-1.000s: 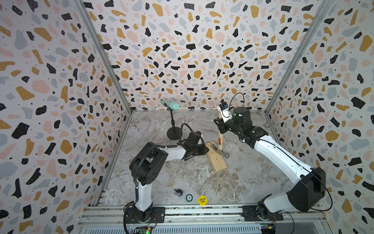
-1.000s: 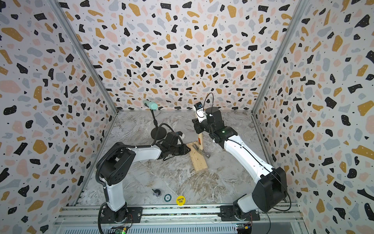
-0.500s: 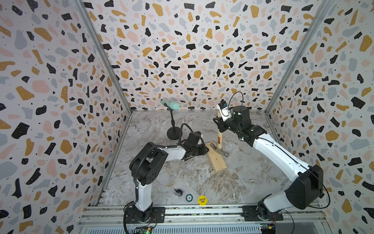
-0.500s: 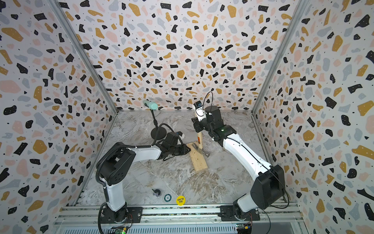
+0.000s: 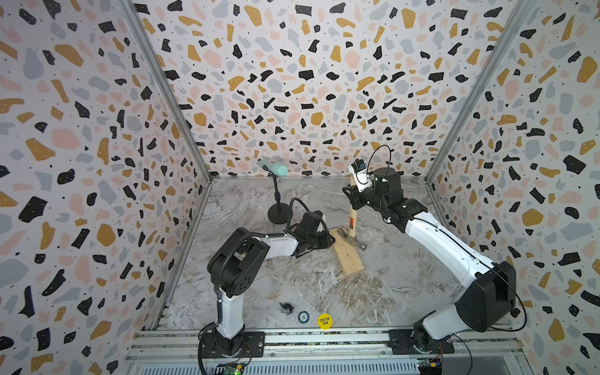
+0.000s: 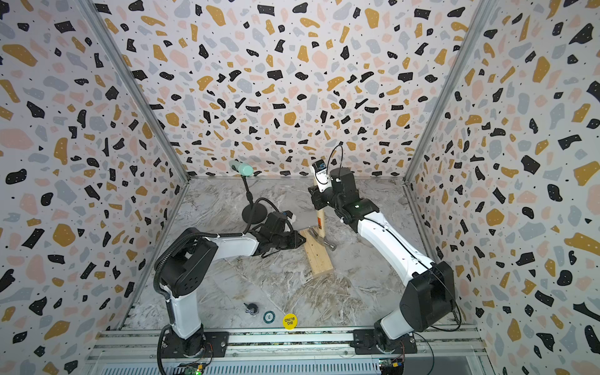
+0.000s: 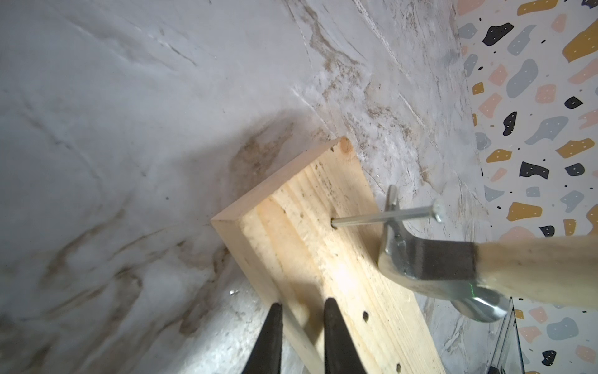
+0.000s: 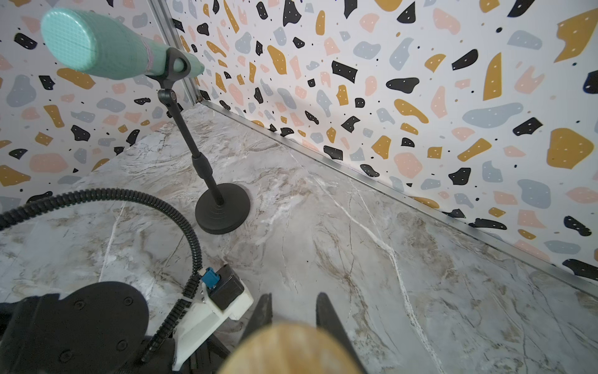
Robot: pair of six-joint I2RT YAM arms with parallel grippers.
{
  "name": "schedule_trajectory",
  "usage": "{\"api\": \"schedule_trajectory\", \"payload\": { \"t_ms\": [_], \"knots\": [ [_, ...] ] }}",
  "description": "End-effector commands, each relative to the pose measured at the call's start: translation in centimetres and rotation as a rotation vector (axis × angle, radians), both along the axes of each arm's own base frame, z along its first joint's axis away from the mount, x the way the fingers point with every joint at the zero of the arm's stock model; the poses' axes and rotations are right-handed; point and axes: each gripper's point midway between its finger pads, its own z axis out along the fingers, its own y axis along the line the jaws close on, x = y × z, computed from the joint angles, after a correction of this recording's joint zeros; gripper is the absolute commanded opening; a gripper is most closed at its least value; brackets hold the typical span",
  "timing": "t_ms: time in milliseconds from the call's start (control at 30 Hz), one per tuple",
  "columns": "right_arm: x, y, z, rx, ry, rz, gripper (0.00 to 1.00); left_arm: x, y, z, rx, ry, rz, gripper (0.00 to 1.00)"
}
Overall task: Use a claw hammer to pull out a nail
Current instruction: Remove the nail from the mounting plate.
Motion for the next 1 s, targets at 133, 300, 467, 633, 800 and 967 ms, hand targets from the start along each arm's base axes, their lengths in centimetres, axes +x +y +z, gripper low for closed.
{"api": "schedule_trajectory", "payload": {
  "t_ms": [133, 300, 467, 633, 800, 967],
  "knots": [
    [0.8, 0.5, 5.8, 0.084, -0.141, 0.014, 0.00, -1.4, 0.9, -2.2, 0.051, 0.061, -0.001, 0.19],
    [1.0, 0.7, 5.9, 0.079, -0.151, 0.020, 0.00, -1.5, 1.0, -2.4, 0.056, 0.065, 0.000, 0.19],
    [1.5, 0.7, 5.7, 0.060, -0.161, 0.029, 0.00, -1.5, 1.0, -2.4, 0.057, 0.065, 0.000, 0.19],
    [1.7, 0.4, 5.9, 0.058, -0.186, 0.042, 0.00, -1.6, 1.1, -2.6, 0.064, 0.069, 0.000, 0.19],
    [1.8, 0.4, 6.1, 0.053, -0.206, 0.066, 0.00, -1.6, 1.1, -2.7, 0.066, 0.071, 0.000, 0.19],
    [1.6, 0.5, 6.3, 0.040, -0.239, 0.088, 0.00, -1.5, 0.9, -2.7, 0.065, 0.072, 0.000, 0.19]
  ]
}}
